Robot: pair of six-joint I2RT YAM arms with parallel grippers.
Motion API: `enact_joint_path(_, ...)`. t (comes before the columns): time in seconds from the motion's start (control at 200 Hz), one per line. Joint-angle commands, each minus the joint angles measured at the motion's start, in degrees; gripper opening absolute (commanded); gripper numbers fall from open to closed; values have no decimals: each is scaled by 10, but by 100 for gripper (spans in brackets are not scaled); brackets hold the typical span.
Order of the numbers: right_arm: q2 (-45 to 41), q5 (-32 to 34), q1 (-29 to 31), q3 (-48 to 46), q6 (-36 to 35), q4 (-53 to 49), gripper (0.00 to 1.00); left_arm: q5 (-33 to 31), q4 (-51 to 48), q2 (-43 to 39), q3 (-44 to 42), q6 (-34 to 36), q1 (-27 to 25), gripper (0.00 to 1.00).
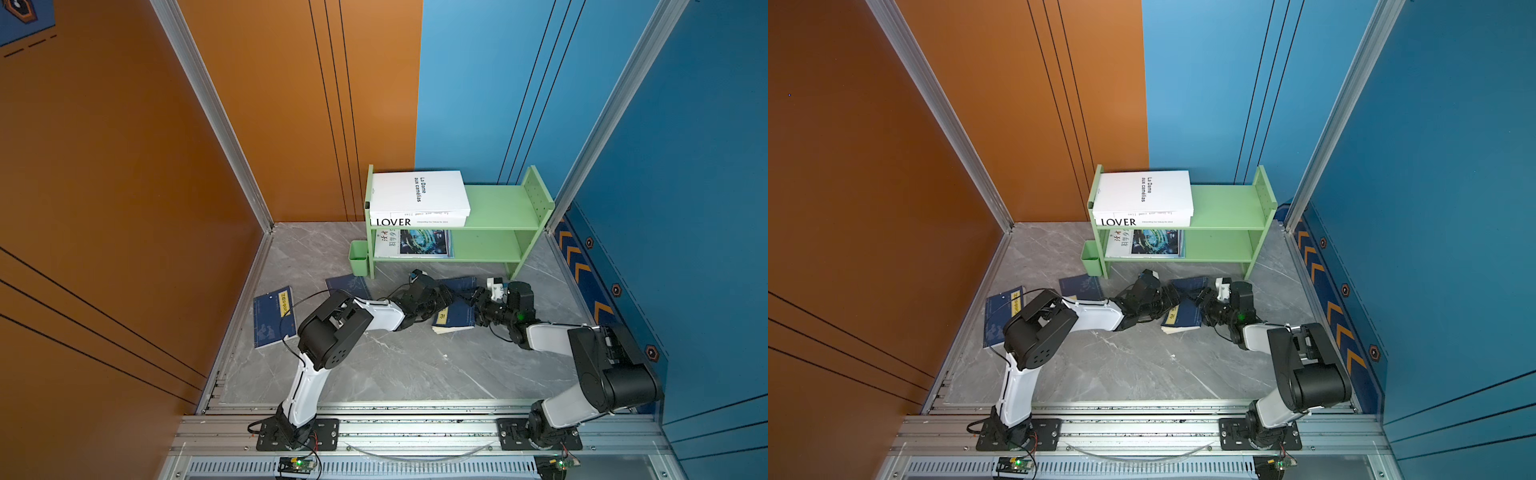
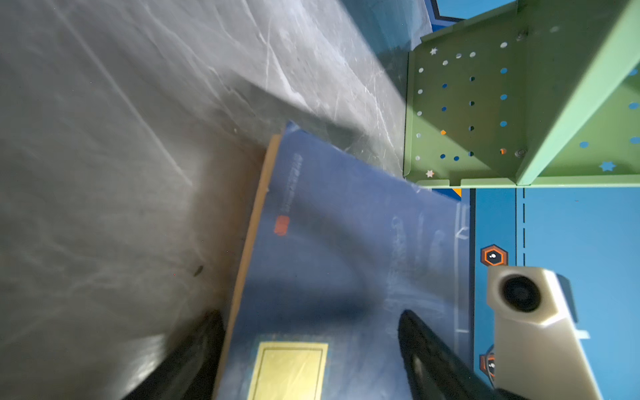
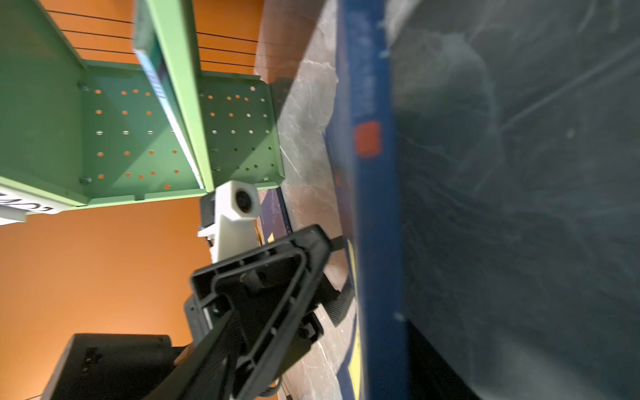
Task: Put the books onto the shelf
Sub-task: 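Grasp the blue paperback's edges with both grippers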
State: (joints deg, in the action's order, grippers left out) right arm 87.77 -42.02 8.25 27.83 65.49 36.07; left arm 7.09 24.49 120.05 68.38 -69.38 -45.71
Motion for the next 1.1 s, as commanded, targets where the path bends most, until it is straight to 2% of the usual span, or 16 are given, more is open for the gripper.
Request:
enact_joint_path(0.0,-22,2,-1,18,-13,-28,65,30,-55,26,-19,-13,-4,81)
enact_joint_path(0.18,-45,61,-2,45,-97,-199,52,32,-55,24,-22,-10,0,80)
enact_joint_path(0.335,-60,89,-2,56,-136,-270,44,30,-55,18,-29,-10,1,80)
enact_joint_path(0.641,-61,100,0,60,-141,-286,28,29,-55,-12,-38,6,10,80)
enact_joint_path(0.796,-71,102,2,66,-144,-300,26,29,-55,-35,-49,16,17,79)
enact_joint_path(0.961,-89,112,4,71,-147,-322,20,25,-55,-65,-62,24,23,79)
enact_joint_path(1.056,-96,116,5,74,-148,-334,9,23,-55,-81,-65,29,25,79)
enact_joint_path(1.097,-100,119,7,75,-149,-338,7,24,-55,-87,-65,31,26,79)
